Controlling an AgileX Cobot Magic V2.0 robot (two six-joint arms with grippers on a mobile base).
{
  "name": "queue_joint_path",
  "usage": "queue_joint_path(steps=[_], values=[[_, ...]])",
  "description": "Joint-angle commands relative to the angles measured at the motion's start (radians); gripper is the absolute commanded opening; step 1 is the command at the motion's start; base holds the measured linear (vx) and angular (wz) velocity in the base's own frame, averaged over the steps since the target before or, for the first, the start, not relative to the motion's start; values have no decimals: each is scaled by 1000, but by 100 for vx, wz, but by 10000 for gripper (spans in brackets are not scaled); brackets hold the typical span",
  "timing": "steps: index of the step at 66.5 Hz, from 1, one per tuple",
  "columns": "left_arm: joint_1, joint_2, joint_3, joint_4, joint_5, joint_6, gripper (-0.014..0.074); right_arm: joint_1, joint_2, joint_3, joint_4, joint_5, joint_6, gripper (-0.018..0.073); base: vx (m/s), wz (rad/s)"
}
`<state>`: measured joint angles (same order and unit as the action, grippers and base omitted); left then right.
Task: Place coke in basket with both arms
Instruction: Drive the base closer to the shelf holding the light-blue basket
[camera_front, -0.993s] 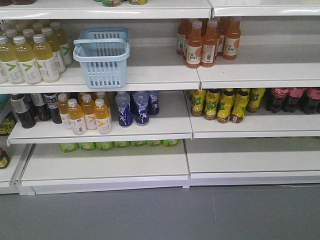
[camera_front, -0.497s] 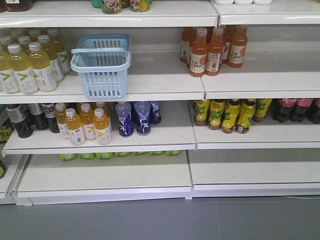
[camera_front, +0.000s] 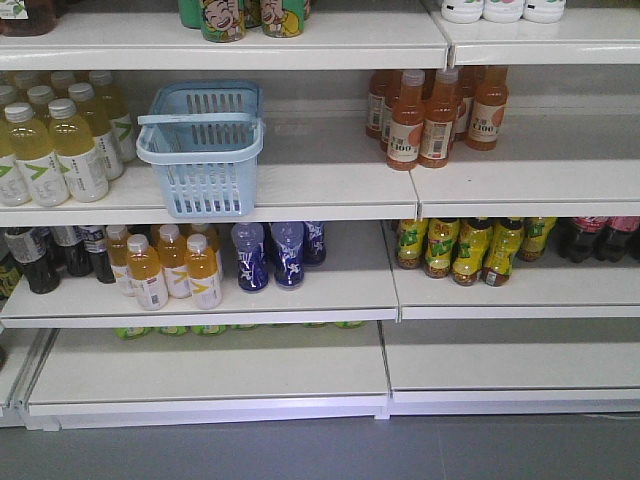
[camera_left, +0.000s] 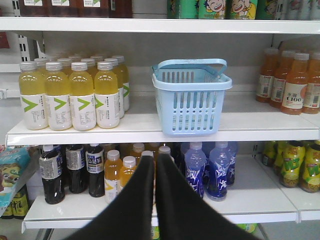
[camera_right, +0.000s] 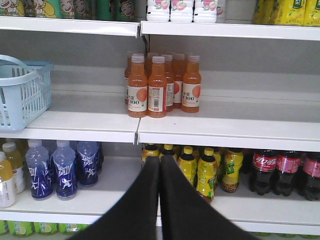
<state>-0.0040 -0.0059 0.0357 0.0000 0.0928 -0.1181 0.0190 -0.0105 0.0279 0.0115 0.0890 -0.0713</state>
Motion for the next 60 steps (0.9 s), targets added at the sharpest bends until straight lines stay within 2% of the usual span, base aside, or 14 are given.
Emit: queue_joint_path(steps=[1, 60], values=[[-4, -21, -33, 0, -80, -3, -6, -6, -13, 8, -4, -72, -1, -10, 10, 0], [-4, -21, -33, 0, -80, -3, -6, -6, -13, 8, -4, -72, -1, -10, 9, -1]])
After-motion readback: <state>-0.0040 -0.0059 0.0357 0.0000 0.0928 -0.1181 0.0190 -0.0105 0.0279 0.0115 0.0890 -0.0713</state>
